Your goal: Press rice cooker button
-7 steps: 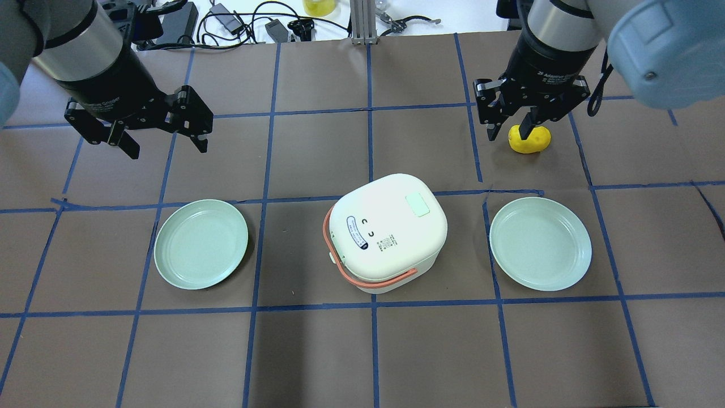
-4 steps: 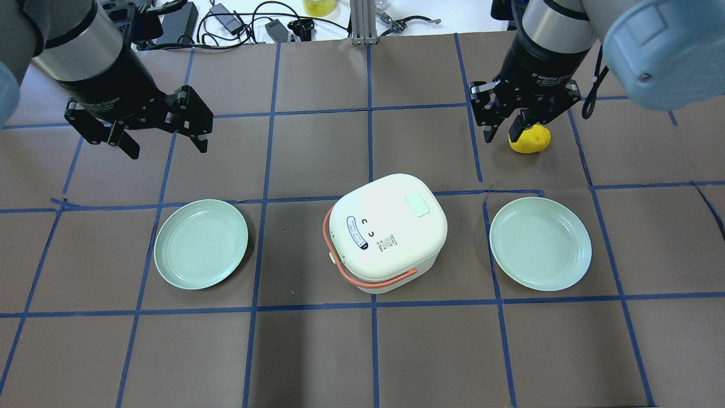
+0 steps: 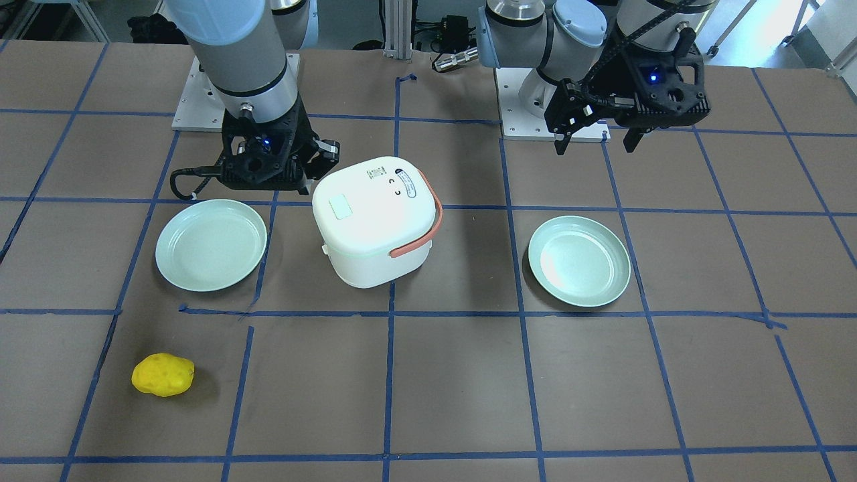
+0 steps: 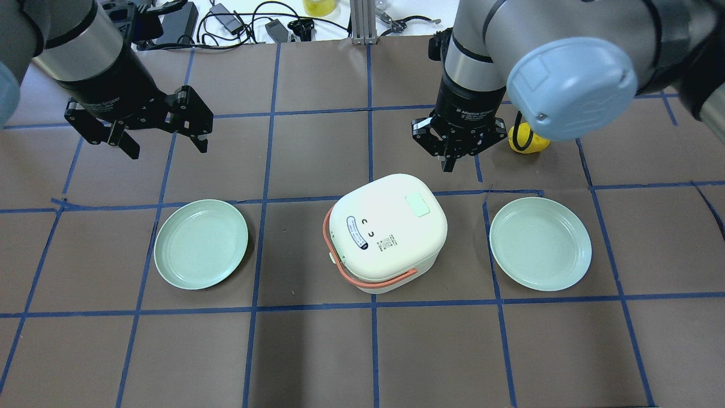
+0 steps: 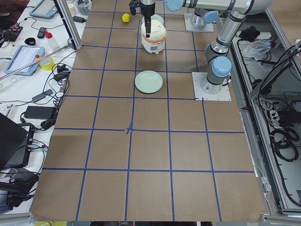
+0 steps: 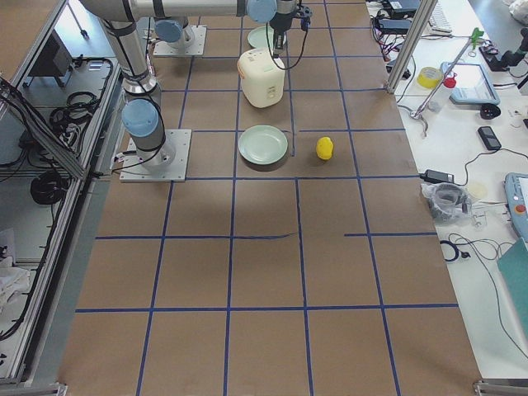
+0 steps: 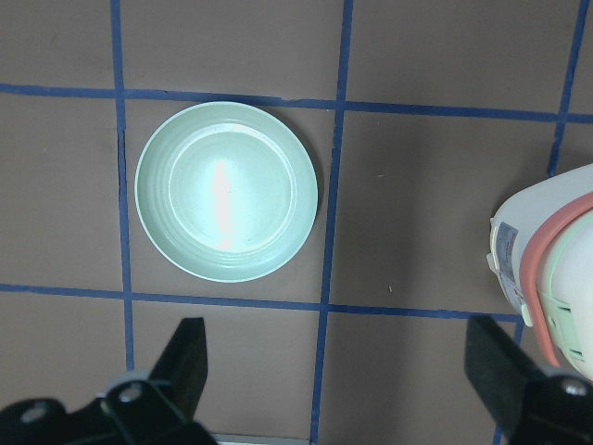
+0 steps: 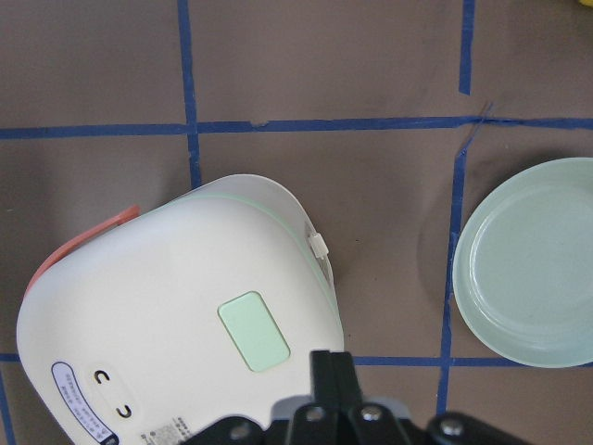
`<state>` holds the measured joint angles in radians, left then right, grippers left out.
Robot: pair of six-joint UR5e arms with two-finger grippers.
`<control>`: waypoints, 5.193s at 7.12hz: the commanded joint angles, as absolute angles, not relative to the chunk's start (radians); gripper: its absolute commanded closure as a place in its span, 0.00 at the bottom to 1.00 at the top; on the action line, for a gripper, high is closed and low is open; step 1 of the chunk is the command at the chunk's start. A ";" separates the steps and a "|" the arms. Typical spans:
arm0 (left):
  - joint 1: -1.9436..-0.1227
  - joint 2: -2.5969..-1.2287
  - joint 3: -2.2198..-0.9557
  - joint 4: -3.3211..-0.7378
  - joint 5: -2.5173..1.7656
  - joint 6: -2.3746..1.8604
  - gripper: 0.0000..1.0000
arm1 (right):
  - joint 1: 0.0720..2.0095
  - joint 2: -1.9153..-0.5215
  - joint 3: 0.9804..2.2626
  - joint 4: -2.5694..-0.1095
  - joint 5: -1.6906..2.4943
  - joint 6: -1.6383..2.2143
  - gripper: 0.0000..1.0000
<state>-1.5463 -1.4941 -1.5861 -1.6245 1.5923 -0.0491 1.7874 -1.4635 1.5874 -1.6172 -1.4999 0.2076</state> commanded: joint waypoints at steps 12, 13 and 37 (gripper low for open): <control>-1.546 -1.494 -1.586 -1.624 1.592 -0.049 0.00 | 1.828 -1.407 1.701 -1.715 -1.460 0.209 1.00; -1.546 -1.494 -1.586 -1.624 1.592 -0.049 0.00 | 1.827 -1.407 1.710 -1.724 -1.460 0.209 1.00; -1.546 -1.494 -1.586 -1.624 1.592 -0.049 0.00 | 1.571 -1.440 1.364 -1.485 -1.609 0.107 0.00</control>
<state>-1.5463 -1.4941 -1.5861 -1.6245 1.5923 -0.0491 1.5737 -1.4345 1.3619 -1.4842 -1.6101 0.1090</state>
